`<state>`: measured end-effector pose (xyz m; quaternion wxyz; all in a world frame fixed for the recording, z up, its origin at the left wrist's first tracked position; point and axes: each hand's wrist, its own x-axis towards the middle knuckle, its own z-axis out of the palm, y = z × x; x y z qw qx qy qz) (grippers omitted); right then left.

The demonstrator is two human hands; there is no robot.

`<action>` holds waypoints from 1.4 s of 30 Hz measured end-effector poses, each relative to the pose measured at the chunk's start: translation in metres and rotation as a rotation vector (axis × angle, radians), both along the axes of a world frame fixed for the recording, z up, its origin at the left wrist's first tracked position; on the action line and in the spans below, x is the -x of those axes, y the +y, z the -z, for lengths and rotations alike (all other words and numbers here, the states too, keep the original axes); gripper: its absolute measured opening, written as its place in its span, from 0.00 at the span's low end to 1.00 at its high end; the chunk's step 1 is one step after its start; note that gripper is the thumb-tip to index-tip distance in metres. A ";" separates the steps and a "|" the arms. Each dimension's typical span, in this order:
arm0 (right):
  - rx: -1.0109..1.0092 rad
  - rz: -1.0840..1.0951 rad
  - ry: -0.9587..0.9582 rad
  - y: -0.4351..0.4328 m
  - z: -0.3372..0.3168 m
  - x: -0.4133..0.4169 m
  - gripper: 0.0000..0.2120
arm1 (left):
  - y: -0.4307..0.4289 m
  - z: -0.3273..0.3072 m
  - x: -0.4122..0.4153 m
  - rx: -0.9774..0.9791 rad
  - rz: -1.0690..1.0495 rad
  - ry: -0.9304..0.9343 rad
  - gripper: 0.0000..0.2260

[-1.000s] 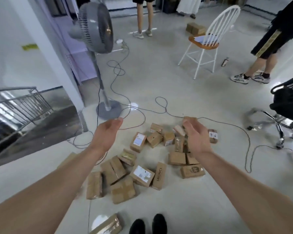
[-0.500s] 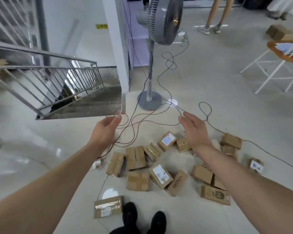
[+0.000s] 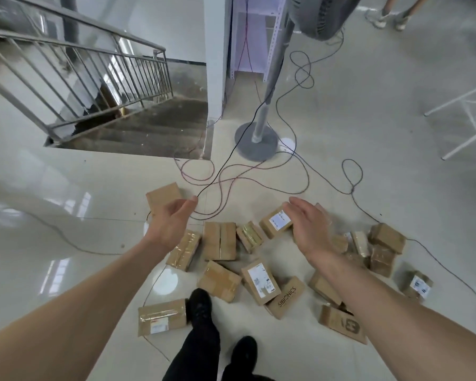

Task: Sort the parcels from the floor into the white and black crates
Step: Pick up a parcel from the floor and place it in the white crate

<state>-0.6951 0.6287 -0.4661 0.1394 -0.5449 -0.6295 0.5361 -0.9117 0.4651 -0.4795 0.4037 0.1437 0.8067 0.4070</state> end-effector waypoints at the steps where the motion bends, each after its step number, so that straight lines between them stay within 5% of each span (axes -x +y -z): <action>1: 0.013 -0.006 -0.013 0.003 0.010 0.009 0.24 | 0.003 0.012 0.008 0.018 0.001 -0.012 0.23; 9: 0.118 -0.077 -0.110 0.021 0.130 0.063 0.24 | 0.036 0.120 0.046 0.123 -0.003 -0.082 0.19; 15: 0.195 -0.173 -0.215 0.031 0.251 0.083 0.33 | 0.066 0.231 0.044 0.189 0.017 -0.104 0.14; 19: 0.250 -0.200 -0.294 0.039 0.346 0.093 0.20 | 0.077 0.324 0.044 0.228 -0.020 -0.184 0.32; 23: 0.335 -0.200 -0.301 0.042 0.450 0.105 0.15 | 0.088 0.418 0.047 0.301 -0.102 -0.268 0.23; 26: 0.431 -0.170 -0.313 0.044 0.523 0.115 0.15 | 0.098 0.476 0.050 0.340 -0.131 -0.279 0.29; 30: 0.486 -0.124 -0.361 0.040 0.598 0.132 0.32 | 0.100 0.553 0.053 0.344 -0.140 -0.405 0.40; 38: 0.359 -0.097 -0.438 0.069 0.668 0.135 0.33 | 0.109 0.633 0.066 0.323 -0.311 -0.541 0.31; 42: 0.489 -0.013 -0.339 0.074 0.675 0.137 0.37 | 0.119 0.634 0.064 0.277 -0.376 -0.648 0.29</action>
